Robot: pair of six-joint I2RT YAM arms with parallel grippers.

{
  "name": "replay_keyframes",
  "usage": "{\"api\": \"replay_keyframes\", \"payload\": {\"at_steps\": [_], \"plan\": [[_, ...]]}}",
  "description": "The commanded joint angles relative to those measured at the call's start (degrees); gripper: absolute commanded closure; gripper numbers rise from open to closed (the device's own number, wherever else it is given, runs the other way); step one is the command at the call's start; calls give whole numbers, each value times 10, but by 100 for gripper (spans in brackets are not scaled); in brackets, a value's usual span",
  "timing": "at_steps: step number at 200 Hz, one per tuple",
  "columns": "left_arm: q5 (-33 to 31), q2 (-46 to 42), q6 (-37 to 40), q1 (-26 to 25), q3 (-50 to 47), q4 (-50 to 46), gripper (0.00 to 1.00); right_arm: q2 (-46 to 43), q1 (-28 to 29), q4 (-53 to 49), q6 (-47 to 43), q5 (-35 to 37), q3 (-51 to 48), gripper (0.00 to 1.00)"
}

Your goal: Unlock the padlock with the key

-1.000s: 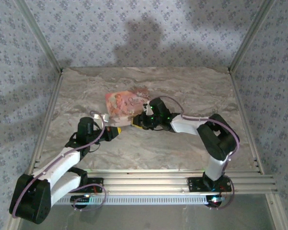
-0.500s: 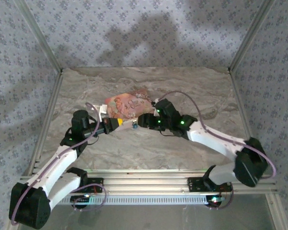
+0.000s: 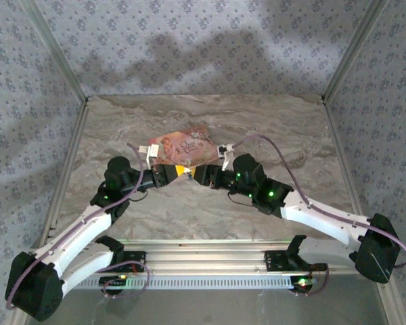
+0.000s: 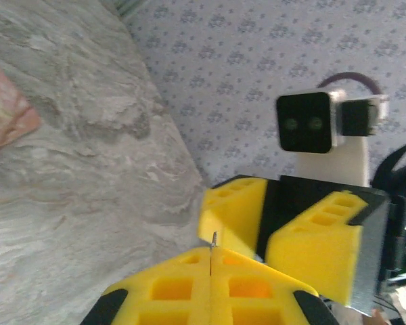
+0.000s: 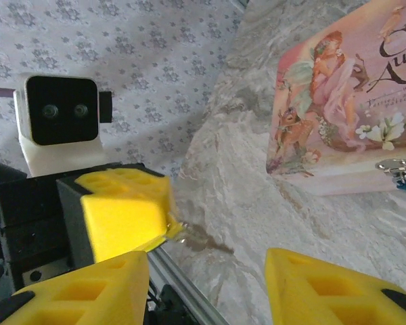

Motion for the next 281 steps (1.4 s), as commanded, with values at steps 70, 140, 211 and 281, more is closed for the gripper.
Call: {"api": "replay_keyframes", "payload": {"at_steps": [70, 140, 211, 281], "plan": [[-27, -34, -51, -28, -1, 55, 100, -3, 11, 88, 29, -17, -13, 61], [-22, -40, -55, -31, -12, 56, 100, 2, 16, 101, 16, -27, -10, 90], [-8, -43, -63, -32, -26, 62, 100, 2, 13, 85, -1, -32, -6, 93], [-14, -47, -67, -32, -28, 65, 100, 4, 8, 93, 14, -29, -9, 78]]}}
